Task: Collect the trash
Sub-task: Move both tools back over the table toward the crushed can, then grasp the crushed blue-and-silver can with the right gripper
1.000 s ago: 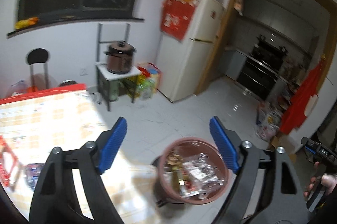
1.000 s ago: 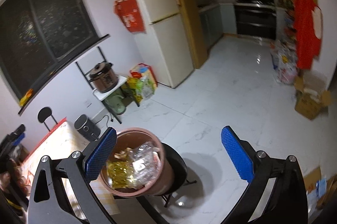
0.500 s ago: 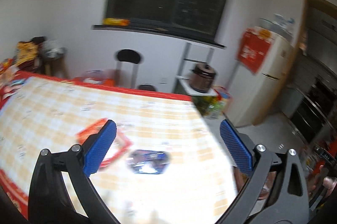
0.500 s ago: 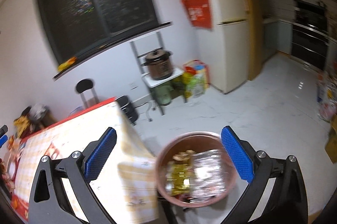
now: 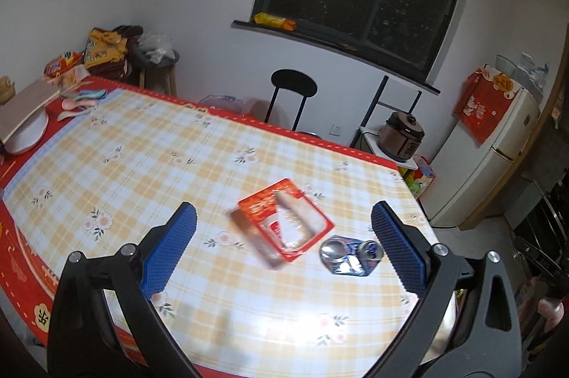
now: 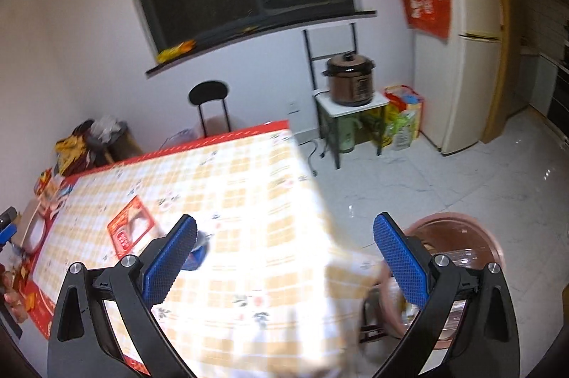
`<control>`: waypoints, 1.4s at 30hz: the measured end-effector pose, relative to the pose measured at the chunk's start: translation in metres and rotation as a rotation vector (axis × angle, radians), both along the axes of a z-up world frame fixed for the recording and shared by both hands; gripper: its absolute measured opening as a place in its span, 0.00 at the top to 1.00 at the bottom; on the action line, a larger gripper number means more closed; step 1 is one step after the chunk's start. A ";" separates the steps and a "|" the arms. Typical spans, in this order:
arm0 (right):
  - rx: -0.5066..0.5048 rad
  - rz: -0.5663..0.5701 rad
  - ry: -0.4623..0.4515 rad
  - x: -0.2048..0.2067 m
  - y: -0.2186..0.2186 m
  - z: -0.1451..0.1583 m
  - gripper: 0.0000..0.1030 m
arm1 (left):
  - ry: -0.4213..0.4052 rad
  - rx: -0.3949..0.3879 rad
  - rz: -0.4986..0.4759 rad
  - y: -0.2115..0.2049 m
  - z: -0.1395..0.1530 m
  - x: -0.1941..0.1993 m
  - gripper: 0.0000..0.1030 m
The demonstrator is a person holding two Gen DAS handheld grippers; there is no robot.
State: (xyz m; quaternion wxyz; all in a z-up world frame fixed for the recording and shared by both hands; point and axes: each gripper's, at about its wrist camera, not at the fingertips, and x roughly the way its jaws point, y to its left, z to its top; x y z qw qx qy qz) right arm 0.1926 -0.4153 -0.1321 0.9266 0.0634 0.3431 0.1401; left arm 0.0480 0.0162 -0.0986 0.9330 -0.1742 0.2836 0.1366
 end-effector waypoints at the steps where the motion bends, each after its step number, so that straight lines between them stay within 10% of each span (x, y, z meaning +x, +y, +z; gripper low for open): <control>1: -0.006 0.006 0.003 0.001 0.009 -0.002 0.05 | 0.007 -0.009 -0.003 0.008 -0.005 0.001 0.06; 15: -0.097 0.106 0.150 0.051 0.144 -0.081 0.05 | 0.107 -0.110 -0.071 0.087 -0.077 0.039 0.06; 23: -0.140 0.131 0.298 0.083 0.202 -0.155 0.28 | 0.174 -0.130 -0.117 0.122 -0.112 0.062 0.06; 42: -0.101 0.015 0.372 0.093 0.215 -0.188 0.50 | 0.237 -0.212 -0.189 0.138 -0.149 0.081 0.07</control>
